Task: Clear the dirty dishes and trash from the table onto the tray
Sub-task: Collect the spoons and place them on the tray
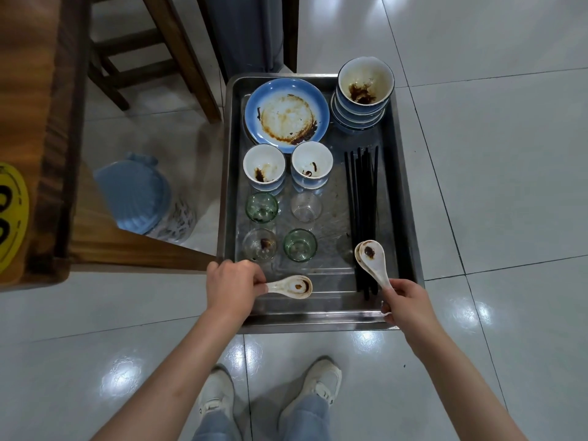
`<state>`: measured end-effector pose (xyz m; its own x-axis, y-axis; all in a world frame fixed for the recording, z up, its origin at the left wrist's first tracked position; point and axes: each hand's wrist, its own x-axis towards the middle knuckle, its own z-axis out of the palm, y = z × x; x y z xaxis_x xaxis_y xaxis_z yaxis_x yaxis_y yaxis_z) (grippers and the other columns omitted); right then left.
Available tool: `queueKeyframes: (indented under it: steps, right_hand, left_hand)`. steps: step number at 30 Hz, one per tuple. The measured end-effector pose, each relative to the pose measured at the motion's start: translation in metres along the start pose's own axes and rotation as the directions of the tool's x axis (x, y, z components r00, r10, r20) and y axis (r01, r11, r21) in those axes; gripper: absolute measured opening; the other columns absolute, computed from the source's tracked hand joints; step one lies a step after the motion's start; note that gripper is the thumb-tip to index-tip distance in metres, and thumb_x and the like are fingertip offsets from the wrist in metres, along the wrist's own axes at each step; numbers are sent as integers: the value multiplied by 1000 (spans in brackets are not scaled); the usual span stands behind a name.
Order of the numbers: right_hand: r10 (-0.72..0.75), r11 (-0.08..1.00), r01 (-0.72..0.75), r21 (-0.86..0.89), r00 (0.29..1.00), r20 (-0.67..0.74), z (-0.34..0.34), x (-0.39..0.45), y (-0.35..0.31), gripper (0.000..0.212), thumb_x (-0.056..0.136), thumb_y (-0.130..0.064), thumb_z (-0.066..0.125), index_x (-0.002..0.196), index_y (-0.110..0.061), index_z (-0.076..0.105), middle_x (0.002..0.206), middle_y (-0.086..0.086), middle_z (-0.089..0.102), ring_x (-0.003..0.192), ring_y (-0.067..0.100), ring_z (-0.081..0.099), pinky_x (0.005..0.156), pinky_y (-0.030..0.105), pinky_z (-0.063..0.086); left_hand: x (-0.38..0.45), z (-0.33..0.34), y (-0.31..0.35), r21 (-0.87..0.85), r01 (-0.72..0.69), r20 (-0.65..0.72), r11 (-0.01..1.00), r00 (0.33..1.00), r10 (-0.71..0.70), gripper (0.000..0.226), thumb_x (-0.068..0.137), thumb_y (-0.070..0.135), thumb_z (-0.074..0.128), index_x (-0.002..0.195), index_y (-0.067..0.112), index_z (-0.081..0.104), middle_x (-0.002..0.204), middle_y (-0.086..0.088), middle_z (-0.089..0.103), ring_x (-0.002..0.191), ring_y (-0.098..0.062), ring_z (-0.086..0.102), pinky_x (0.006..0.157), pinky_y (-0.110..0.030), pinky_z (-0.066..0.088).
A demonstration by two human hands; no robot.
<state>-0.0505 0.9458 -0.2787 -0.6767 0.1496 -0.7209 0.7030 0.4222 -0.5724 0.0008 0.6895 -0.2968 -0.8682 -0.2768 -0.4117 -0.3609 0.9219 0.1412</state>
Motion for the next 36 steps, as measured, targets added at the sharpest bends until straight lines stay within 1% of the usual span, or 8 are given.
queueKeyframes:
  steps: [4,9,14,19,26,30,33,36]
  right_hand:
    - [-4,1000,4,1,1000,2,2,0,-1,13,95,-12,51,90,-9,63,64,8,50,57,17,45,50,29,39]
    - [0,1000,0,-7,1000,-5,3,1,-1,12,95,-16,52,95,-10,63,67,8,54,59,19,48,54,31,42]
    - [4,1000,-4,-3,1000,-15,6,1,-1,11,95,-13,51,98,-10,61,66,7,54,58,17,48,52,29,44]
    - [9,1000,-9,-17,1000,-27,9,0,-2,11,94,-13,51,98,-11,62,67,6,55,59,17,50,56,31,47]
    - [29,1000,-29,-3,999,-20,13,-2,-4,13,94,-9,50,99,-10,62,70,8,56,61,17,50,53,29,46]
    - [37,999,-37,4,998,-44,16,-4,-6,11,94,-10,51,98,-11,61,72,7,57,62,17,51,52,28,45]
    - [69,996,-65,57,995,-75,21,-7,-9,10,93,-7,52,97,-12,60,75,6,59,65,17,52,59,31,45]
    - [143,977,-124,174,985,-98,31,-13,-14,12,91,-3,52,97,-10,59,74,6,58,64,16,52,58,28,44]
  left_hand:
    - [-1,1,0,-11,8,-17,1000,1000,-8,20,84,45,64,101,36,69,94,13,69,93,-13,55,73,-29,23]
    - [-2,2,-1,-33,6,-27,999,1000,-7,21,84,43,63,103,34,68,96,12,69,93,-14,56,73,-29,25]
    - [-4,1,-2,-66,9,-32,998,999,-12,20,85,41,63,103,33,68,96,11,69,93,-14,56,74,-29,26]
    - [-4,0,-3,-121,5,-36,993,999,-9,19,85,40,64,102,32,68,95,11,69,93,-14,56,76,-29,27]
    - [-7,-6,-6,-182,3,-59,983,998,-14,18,85,38,65,100,31,70,95,12,70,93,-13,56,72,-28,23]
    - [-11,-13,-9,-208,6,-79,978,997,-23,20,82,38,68,100,30,70,95,13,70,94,-11,57,75,-26,24]
    - [-15,-26,-12,-237,-9,-106,971,994,-16,19,79,34,72,98,28,71,91,11,71,91,-12,58,81,-28,36]
    - [-18,-48,-13,-312,-2,-136,950,990,-42,20,76,27,76,96,22,73,88,6,72,84,-14,63,82,-36,51]
